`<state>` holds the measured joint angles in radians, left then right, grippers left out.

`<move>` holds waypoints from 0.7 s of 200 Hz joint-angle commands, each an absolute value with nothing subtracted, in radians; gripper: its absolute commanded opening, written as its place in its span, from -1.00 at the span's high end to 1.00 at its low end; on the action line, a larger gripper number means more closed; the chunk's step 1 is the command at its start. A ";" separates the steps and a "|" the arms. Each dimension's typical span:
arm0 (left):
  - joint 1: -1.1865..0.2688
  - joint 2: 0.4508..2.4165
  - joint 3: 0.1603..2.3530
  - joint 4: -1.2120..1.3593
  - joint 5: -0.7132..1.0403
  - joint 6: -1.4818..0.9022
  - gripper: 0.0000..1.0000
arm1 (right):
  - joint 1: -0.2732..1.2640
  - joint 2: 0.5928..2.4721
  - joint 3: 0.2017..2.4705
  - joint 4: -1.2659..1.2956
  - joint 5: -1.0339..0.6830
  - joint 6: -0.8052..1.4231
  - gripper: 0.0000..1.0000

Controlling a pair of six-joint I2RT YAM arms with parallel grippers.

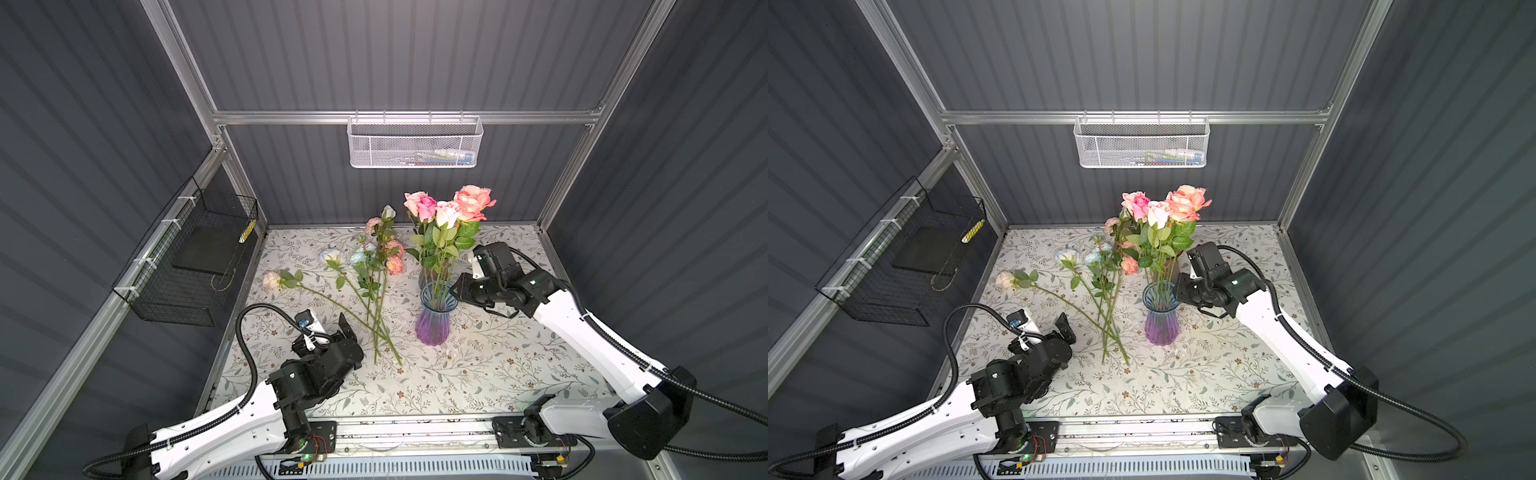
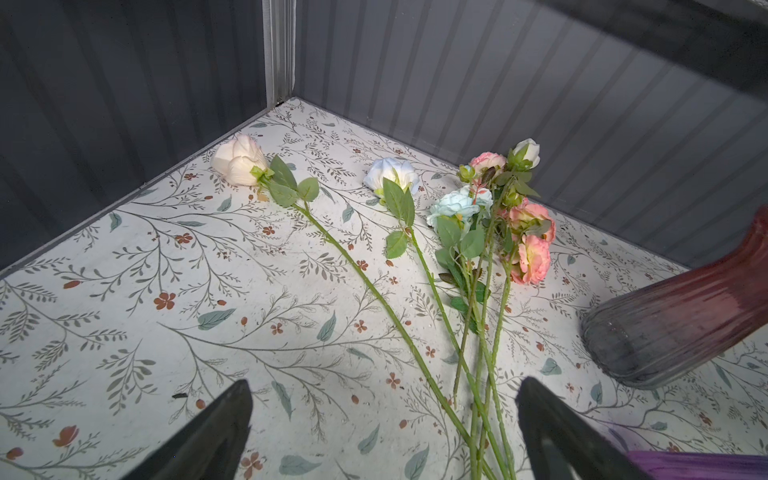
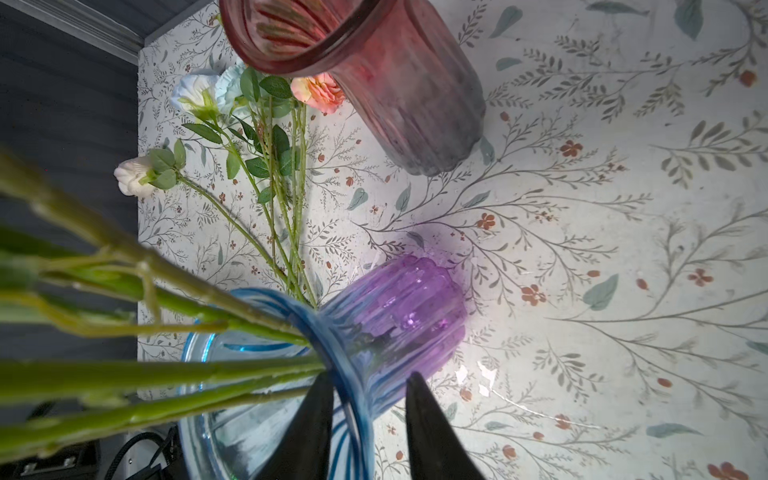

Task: Arrange the flowers into the vase

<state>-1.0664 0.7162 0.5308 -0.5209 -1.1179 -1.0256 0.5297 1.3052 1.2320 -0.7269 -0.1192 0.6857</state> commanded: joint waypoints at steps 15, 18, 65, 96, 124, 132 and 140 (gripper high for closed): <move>-1.066 0.685 0.508 -0.557 -1.136 -1.048 -0.99 | 0.526 1.322 1.227 -0.711 -0.175 0.695 0.48; -1.066 0.683 0.507 -0.558 -1.136 -1.047 -0.99 | 0.525 1.324 1.227 -0.712 -0.177 0.696 0.48; -1.066 0.660 0.504 -0.582 -1.148 -1.047 -0.99 | 0.527 1.323 1.216 -0.748 -0.183 0.665 0.62; -1.066 0.650 0.497 -0.580 -1.149 -1.047 -0.99 | 0.527 1.309 1.218 -0.758 -0.174 0.649 0.75; -1.066 0.646 0.501 -0.589 -1.152 -1.047 -0.99 | 0.529 1.295 1.218 -0.752 -0.163 0.644 0.83; -1.066 0.646 0.502 -0.593 -1.154 -1.047 -0.99 | 0.529 1.292 1.215 -0.748 -0.160 0.642 0.85; -1.066 0.644 0.503 -0.599 -1.156 -1.050 -0.99 | 0.529 1.288 1.215 -0.748 -0.150 0.640 0.89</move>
